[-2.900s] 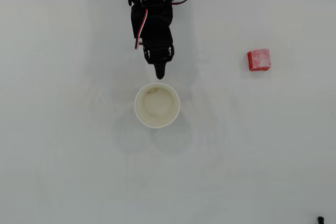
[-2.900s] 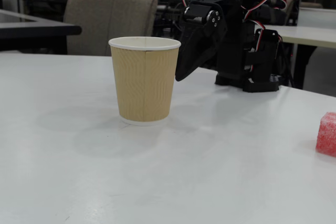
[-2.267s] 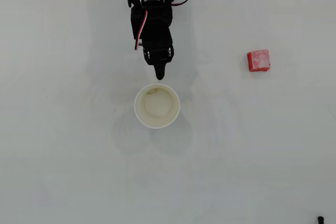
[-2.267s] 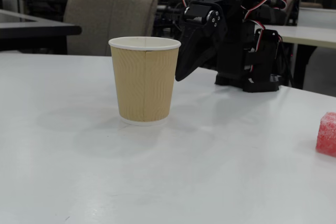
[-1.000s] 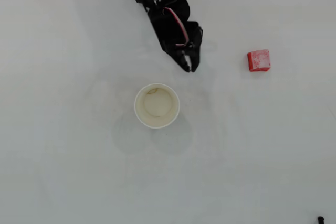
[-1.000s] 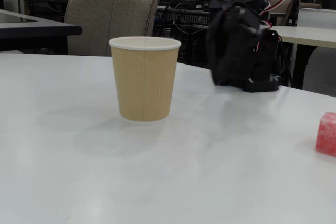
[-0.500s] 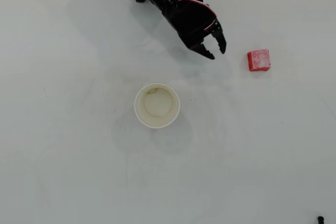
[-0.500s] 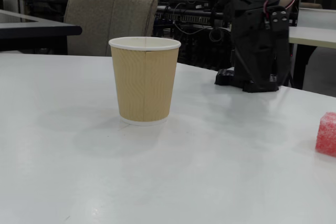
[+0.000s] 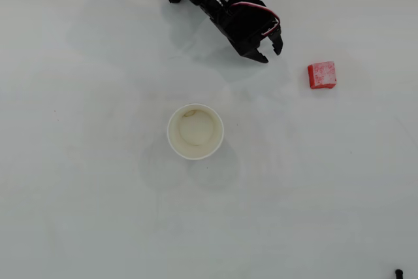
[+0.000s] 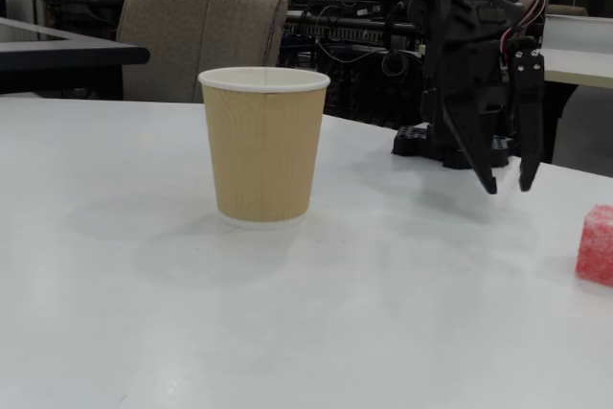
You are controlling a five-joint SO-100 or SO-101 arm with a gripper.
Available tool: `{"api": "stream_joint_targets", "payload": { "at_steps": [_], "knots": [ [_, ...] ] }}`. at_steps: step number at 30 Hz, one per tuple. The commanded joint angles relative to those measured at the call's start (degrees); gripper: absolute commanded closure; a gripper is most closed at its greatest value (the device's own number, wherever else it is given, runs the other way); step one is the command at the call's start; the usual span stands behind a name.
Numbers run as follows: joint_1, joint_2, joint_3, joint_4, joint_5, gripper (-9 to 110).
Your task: Grasp a red cube and put it in the cup.
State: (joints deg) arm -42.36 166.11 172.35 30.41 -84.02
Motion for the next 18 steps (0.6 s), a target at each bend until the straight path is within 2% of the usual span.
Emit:
{"api": "stream_joint_targets", "payload": {
  "at_steps": [1, 8, 18],
  "knots": [
    [-0.4, -1.5, -6.3, -0.2, -0.3, 89],
    [-0.3, -4.3, -9.3, -1.1, -0.3, 89],
    [-1.7, -18.2, -20.5, 1.8, -8.3, 89]
  ]
}}
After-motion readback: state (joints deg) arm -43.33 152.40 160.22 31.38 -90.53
